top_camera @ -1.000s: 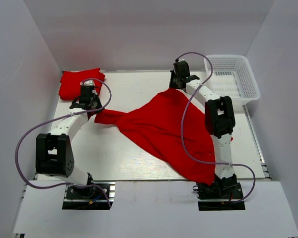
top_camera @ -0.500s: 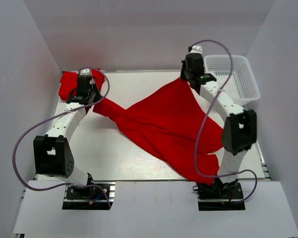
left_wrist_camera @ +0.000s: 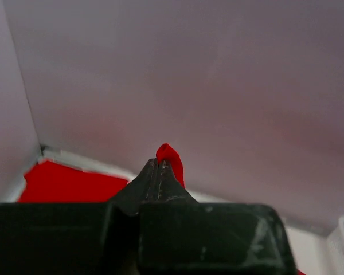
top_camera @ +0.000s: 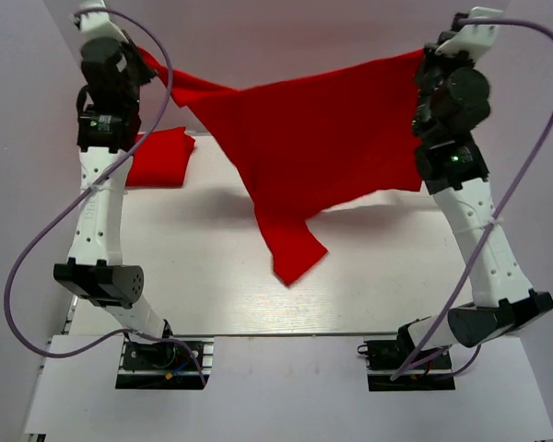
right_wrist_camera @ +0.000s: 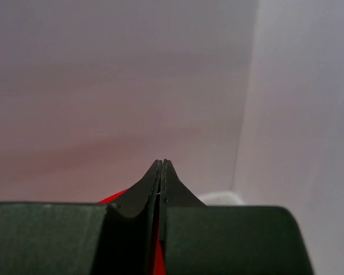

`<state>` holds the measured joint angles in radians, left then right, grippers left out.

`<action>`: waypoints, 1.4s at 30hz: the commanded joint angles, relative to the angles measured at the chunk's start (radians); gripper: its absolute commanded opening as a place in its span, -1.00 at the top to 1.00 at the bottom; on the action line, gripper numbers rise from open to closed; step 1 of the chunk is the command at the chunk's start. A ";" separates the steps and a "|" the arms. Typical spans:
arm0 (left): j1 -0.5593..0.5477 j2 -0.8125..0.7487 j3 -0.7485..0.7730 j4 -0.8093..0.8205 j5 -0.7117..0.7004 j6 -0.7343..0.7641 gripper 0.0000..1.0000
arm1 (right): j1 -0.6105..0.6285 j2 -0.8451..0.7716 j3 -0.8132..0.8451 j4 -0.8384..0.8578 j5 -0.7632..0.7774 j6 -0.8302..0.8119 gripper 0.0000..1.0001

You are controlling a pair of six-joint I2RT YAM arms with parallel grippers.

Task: Fold and stack the t-shirts
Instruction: Flatten out the tshirt

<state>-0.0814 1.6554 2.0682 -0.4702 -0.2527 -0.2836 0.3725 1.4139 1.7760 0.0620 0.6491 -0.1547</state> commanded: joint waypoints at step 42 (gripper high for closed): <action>0.002 -0.280 -0.285 0.267 0.210 0.415 1.00 | -0.009 -0.313 -0.472 0.173 0.172 0.000 1.00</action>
<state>-0.0883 1.2873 1.9163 -0.2207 -0.1043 0.0860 0.3725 1.0336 1.3972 0.1112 0.6765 -0.1921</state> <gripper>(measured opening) 0.009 0.011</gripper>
